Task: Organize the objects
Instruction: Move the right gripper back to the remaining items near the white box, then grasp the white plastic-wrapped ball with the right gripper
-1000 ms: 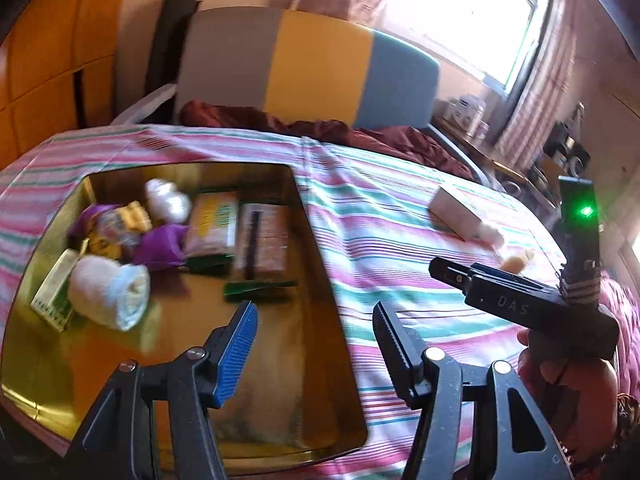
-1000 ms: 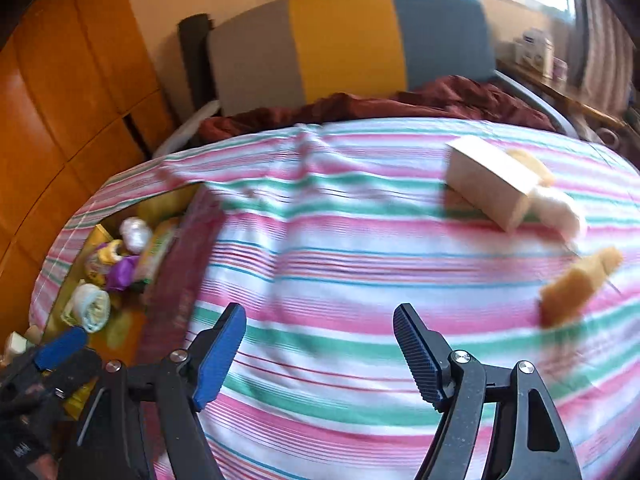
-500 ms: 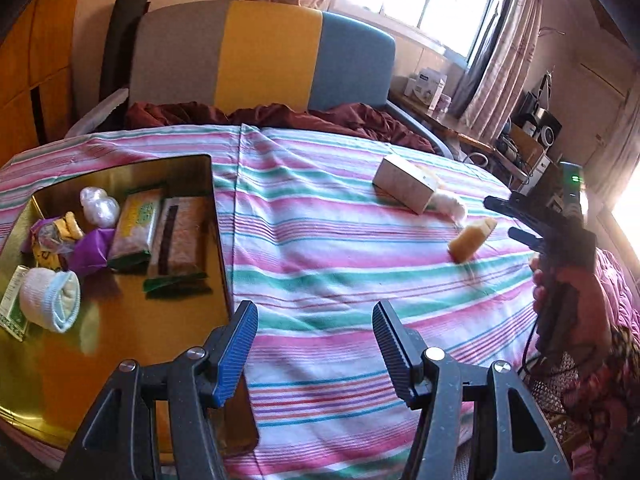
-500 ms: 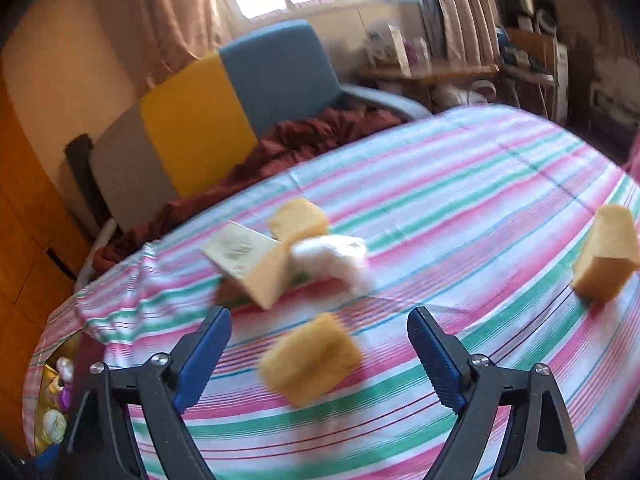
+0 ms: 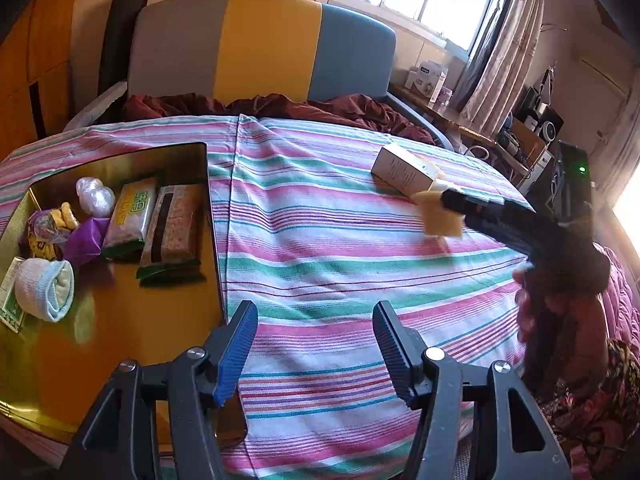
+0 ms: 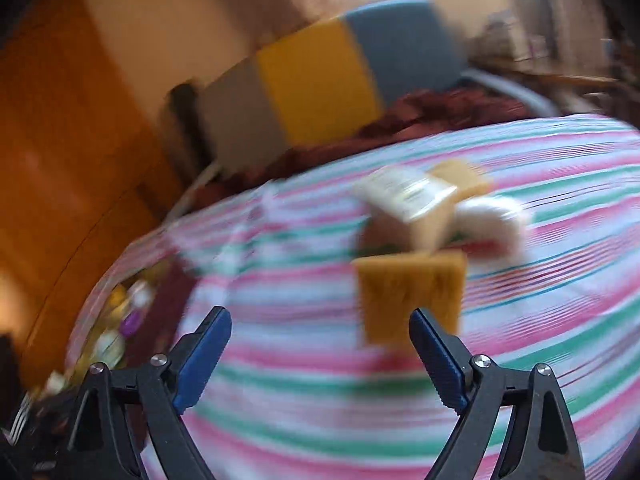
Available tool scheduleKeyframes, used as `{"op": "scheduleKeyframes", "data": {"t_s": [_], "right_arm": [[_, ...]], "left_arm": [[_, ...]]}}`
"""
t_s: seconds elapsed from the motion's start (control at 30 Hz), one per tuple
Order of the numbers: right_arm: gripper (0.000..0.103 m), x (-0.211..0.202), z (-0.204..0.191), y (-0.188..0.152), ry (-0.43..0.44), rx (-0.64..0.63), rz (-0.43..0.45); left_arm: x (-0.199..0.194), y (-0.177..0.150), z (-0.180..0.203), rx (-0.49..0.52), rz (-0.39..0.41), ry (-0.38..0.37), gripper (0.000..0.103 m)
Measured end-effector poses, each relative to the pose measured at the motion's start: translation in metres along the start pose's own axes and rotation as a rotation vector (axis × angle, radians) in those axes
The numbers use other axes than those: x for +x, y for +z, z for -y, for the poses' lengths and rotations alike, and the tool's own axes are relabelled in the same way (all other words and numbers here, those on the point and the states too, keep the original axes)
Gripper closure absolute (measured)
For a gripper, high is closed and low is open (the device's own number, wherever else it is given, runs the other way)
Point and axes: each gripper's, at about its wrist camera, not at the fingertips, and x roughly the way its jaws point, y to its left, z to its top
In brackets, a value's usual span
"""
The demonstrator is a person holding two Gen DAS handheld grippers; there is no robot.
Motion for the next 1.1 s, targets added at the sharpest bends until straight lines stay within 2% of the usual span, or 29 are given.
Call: {"op": "scheduleKeyframes", "data": {"t_s": [0.13, 0.23, 0.37, 0.47, 0.57, 0.73, 0.87, 0.9, 0.93, 1.0, 1.1], "right_arm": [[0.012, -0.013, -0.024, -0.012, 0.035, -0.08, 0.022], [0.012, -0.03, -0.011, -0.007, 0.0, -0.064, 0.071], [0.012, -0.031, 0.028, 0.014, -0.227, -0.067, 0.068], [0.013, -0.02, 0.069, 0.032, -0.341, -0.016, 0.05], [0.018, -0.007, 0.102, 0.051, -0.42, 0.022, 0.029], [0.019, 0.029, 0.123, 0.072, -0.441, -0.015, -0.01], [0.023, 0.061, 0.132, 0.078, -0.406, -0.062, -0.057], [0.029, 0.066, 0.135, 0.077, -0.401, -0.065, -0.073], [0.041, 0.073, 0.139, 0.076, -0.385, -0.063, -0.091], [0.051, 0.078, 0.142, 0.072, -0.368, -0.055, -0.109], [0.063, 0.069, 0.141, 0.068, -0.346, -0.051, -0.062]], "left_arm": [[0.0, 0.0, 0.005, 0.021, -0.001, 0.005, 0.042], [0.001, 0.002, 0.009, 0.026, -0.003, -0.002, 0.042], [0.006, 0.003, 0.016, 0.036, -0.011, -0.016, 0.042], [0.01, 0.002, 0.024, 0.057, -0.026, -0.02, 0.042], [0.014, 0.0, 0.029, 0.072, -0.04, -0.026, 0.042], [0.021, -0.002, 0.036, 0.104, -0.071, -0.028, 0.042], [0.025, -0.003, 0.045, 0.139, -0.087, -0.033, 0.042], [0.026, -0.003, 0.046, 0.144, -0.089, -0.032, 0.042], [0.027, -0.003, 0.048, 0.149, -0.091, -0.032, 0.042], [0.031, -0.003, 0.05, 0.159, -0.101, -0.033, 0.042], [0.036, -0.001, 0.054, 0.162, -0.112, -0.035, 0.042]]}}
